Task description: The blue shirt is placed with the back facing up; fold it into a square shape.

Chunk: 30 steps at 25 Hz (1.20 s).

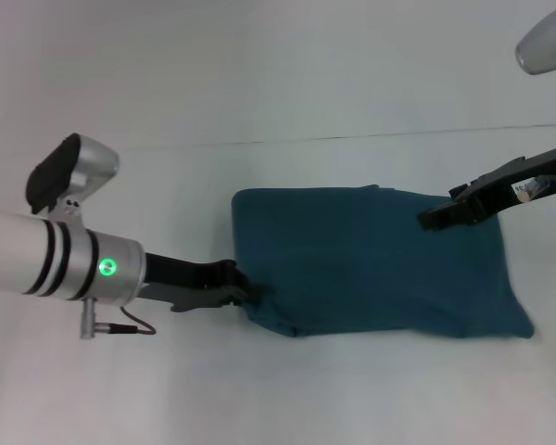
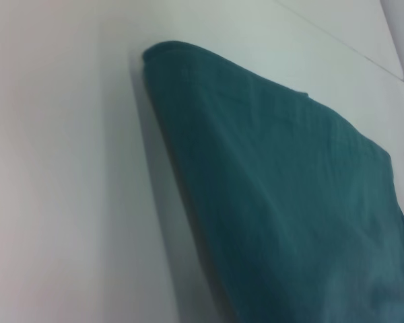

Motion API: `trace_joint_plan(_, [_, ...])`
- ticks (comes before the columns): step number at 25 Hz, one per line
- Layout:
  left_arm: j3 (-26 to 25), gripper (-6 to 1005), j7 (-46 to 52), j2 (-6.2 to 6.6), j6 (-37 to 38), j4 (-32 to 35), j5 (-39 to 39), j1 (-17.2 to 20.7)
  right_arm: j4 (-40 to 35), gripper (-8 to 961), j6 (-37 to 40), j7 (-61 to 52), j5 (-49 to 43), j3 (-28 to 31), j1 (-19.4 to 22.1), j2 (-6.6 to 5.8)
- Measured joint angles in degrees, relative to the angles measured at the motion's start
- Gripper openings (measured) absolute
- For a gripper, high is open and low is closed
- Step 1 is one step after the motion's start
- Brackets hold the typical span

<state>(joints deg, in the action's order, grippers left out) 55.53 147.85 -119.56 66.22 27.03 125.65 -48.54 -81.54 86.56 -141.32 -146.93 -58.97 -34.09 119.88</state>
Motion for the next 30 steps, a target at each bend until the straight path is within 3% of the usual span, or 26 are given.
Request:
trace_joint_plan(6, [-3.57,93,-1.40,1.20,1.80,1.43,2.69,2.05,0.04,668,0.00,-0.51,-0.01,-0.23,-1.03,0.06])
trace_joint_plan(11, [-8.89,92,-2.71,1.39,3.52,2.77,6.36,4.14,0.17,668,0.01,-0.82,-0.03,-0.46,-1.96,0.14])
trace_joint_plan(30, [-18.67,98,-3.62,1.81,10.51,10.82,9.05,13.82,1.09,668,0.01,-2.20,-0.03,-2.68,-4.58,0.19])
